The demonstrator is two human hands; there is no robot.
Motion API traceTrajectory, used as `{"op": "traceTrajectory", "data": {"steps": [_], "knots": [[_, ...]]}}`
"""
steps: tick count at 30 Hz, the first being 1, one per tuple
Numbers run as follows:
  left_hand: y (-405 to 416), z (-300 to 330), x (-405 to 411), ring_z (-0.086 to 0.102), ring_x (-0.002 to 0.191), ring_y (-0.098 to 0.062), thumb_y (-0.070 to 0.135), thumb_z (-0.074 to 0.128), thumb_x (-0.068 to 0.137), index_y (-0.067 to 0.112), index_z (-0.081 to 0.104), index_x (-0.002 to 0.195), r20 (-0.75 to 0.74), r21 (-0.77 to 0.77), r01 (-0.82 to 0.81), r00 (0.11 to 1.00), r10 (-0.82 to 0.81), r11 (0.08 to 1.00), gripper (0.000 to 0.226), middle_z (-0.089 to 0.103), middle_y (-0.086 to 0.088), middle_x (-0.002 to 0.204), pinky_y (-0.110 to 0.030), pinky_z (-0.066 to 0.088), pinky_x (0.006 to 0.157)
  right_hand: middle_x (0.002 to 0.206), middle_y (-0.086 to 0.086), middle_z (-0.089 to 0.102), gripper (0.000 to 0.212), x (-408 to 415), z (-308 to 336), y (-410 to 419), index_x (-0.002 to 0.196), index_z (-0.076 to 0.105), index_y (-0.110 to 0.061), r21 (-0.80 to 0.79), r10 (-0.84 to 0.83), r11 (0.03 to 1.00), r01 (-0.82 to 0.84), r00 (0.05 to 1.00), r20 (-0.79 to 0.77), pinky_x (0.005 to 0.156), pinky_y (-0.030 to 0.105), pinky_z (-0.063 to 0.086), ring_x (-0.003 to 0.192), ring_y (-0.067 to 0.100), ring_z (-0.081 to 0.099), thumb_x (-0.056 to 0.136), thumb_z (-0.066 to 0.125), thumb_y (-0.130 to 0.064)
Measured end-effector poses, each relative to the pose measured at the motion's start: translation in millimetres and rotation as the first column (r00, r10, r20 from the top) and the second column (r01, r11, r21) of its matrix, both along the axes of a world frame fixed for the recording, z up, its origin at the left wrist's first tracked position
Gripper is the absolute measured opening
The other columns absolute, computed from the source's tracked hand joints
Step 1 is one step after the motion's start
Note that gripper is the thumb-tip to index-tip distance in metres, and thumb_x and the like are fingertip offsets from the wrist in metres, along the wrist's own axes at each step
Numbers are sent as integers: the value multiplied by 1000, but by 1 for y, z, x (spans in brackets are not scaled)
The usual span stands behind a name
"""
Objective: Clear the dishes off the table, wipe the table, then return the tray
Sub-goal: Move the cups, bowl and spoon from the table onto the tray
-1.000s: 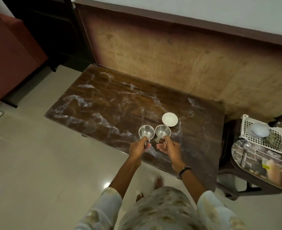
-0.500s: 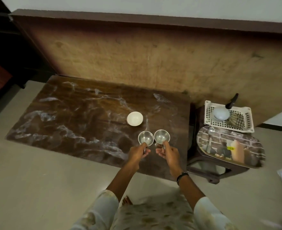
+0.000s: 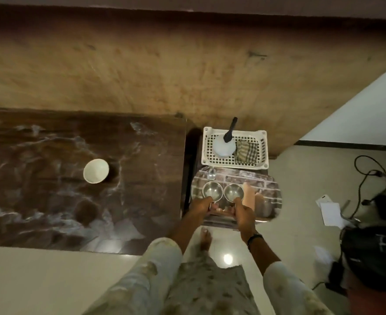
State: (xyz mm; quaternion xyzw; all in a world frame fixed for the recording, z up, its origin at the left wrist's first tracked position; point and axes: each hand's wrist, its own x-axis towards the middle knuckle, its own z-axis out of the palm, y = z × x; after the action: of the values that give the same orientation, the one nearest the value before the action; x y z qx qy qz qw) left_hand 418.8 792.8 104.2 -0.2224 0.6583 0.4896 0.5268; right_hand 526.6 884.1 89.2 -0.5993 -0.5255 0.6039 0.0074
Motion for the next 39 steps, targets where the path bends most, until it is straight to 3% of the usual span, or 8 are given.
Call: {"op": "traceTrajectory", "data": {"steps": [7, 10, 13, 16, 22, 29, 32, 39], "knots": [[74, -57, -8, 56, 37, -1, 8, 58, 85, 7, 57, 77, -30, -105, 90, 995, -94, 990, 8, 65, 0, 56, -19, 49, 52, 83, 9, 56, 28, 13, -60, 74, 118, 53, -6, -54, -78, 996, 75, 995, -54, 50, 17, 46, 64, 11, 53, 97, 49, -24], [92, -78, -12, 58, 44, -6, 4, 61, 82, 1, 60, 91, -39, -133, 90, 995, -96, 987, 10, 60, -4, 67, -21, 51, 51, 74, 6, 55, 19, 12, -73, 89, 106, 58, -8, -53, -79, 996, 76, 996, -45, 57, 22, 46, 66, 13, 51, 99, 48, -22], [104, -98, -13, 62, 72, -18, 7, 63, 78, 7, 58, 77, -33, -179, 140, 988, -148, 974, 5, 62, -7, 76, -35, 53, 78, 68, 4, 59, 26, 10, -88, 100, 82, 61, -14, -61, -47, 997, 46, 999, -21, 73, 35, 48, 71, 18, 54, 100, 46, -27], [108, -107, -16, 60, 67, -14, 8, 63, 81, 9, 58, 76, -39, -189, 133, 989, -143, 973, 8, 64, -9, 83, -27, 50, 68, 71, 4, 63, 37, 5, -93, 109, 75, 64, -10, -67, -18, 998, 18, 1000, 8, 82, 37, 47, 75, 18, 57, 100, 44, -30], [108, -111, -22, 55, 61, -14, 7, 66, 81, 9, 58, 73, -66, -208, 177, 979, -194, 962, 11, 62, -10, 75, -25, 45, 62, 108, 23, 65, 32, -7, -103, 120, 99, 64, -5, -78, 147, 987, -139, 983, 110, 96, 43, 47, 87, 22, 55, 101, 40, -26], [94, -88, -17, 54, 68, -16, 31, 56, 89, 16, 57, 67, -137, -199, 224, 958, -254, 954, 27, 59, -5, 74, -26, 44, 69, 100, 13, 66, 43, 11, -95, 98, 106, 58, 3, -29, -145, 989, 143, 987, -67, 75, 32, 56, 84, 16, 65, 95, 56, -38], [77, -72, -14, 54, 68, -11, 34, 47, 94, 22, 56, 71, -162, -147, 171, 967, -194, 974, 27, 59, 2, 76, -22, 45, 62, 88, 14, 63, 43, 27, -89, 75, 98, 58, -1, 141, -101, 984, 106, 994, -38, 65, 25, 47, 78, 20, 60, 97, 48, -43], [3, -52, -23, 44, 44, -16, 14, 46, 92, 7, 53, 58, -109, -129, 106, 987, -120, 986, 36, 50, 3, 40, -15, 34, 35, 65, 8, 58, 35, 15, -70, 25, 70, 57, -12, 20, -7, 1000, 10, 990, -139, 60, 26, 46, 63, 20, 55, 100, 48, -26]]}}
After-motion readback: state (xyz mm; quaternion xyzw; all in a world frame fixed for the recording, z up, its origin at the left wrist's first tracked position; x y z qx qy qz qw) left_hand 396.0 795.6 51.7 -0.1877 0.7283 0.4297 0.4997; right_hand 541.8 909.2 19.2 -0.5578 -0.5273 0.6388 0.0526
